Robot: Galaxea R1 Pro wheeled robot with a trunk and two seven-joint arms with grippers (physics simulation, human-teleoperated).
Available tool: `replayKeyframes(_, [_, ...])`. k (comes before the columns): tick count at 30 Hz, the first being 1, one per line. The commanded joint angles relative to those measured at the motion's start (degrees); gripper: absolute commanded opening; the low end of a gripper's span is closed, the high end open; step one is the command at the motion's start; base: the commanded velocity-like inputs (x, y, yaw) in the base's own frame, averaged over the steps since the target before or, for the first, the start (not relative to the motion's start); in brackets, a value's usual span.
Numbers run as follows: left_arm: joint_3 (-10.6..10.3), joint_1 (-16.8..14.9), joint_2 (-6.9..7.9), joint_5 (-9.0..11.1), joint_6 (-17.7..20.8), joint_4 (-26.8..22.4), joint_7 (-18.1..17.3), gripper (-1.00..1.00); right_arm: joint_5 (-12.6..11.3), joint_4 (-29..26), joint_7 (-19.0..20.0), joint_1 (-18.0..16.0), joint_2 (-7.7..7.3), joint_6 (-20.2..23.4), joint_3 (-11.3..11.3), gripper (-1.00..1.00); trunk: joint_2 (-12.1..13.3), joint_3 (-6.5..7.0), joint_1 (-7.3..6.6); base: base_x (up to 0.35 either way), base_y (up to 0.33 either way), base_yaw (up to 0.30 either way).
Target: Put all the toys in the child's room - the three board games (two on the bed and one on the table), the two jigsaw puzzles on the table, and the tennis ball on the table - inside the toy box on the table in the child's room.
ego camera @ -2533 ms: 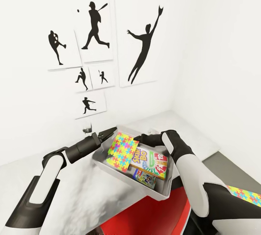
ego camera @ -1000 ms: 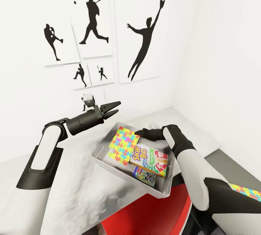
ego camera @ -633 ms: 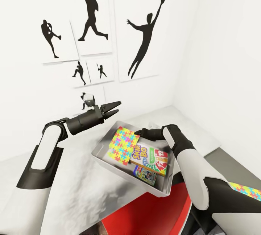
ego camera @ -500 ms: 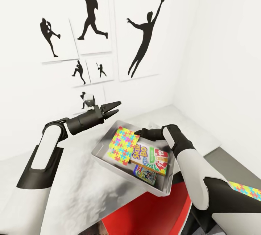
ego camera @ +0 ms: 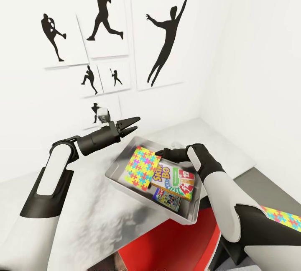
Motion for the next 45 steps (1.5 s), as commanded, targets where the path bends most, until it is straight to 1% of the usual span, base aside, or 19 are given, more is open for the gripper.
replayKeyframes(1, [-0.02, -0.06, -0.01, -0.38, 0.07, 0.01, -0.44, 1.0, -0.31, -0.04, -0.17, -0.05, 0.07, 0.45, -0.37, -1.0, -0.12, -0.2, 0.03, 0.0, 0.0, 0.0])
replayKeyframes(25, [-0.03, -0.06, -0.19, -0.38, 0.07, 0.01, -0.44, 1.0, -0.3, -0.32, 0.11, -0.17, 0.07, 0.36, -0.44, -1.0, -0.12, -2.42, 0.03, 0.0, 0.0, 0.0])
replayKeyframes(36, [-0.02, -0.06, -0.19, -0.38, 0.07, 0.01, -0.4, 1.0, -0.35, -0.31, 0.24, -2.22, -0.05, 0.36, -0.52, -1.0, -0.12, -3.43, 0.03, 0.0, 0.0, 0.0])
replayKeyframes(45, [-0.03, -0.06, -0.19, -0.39, 0.11, 0.01, -0.39, 1.0, -0.39, -0.5, 0.27, -2.59, -0.15, 0.33, -0.53, -1.0, -0.12, -3.95, 0.03, 0.0, 0.0, 0.0])
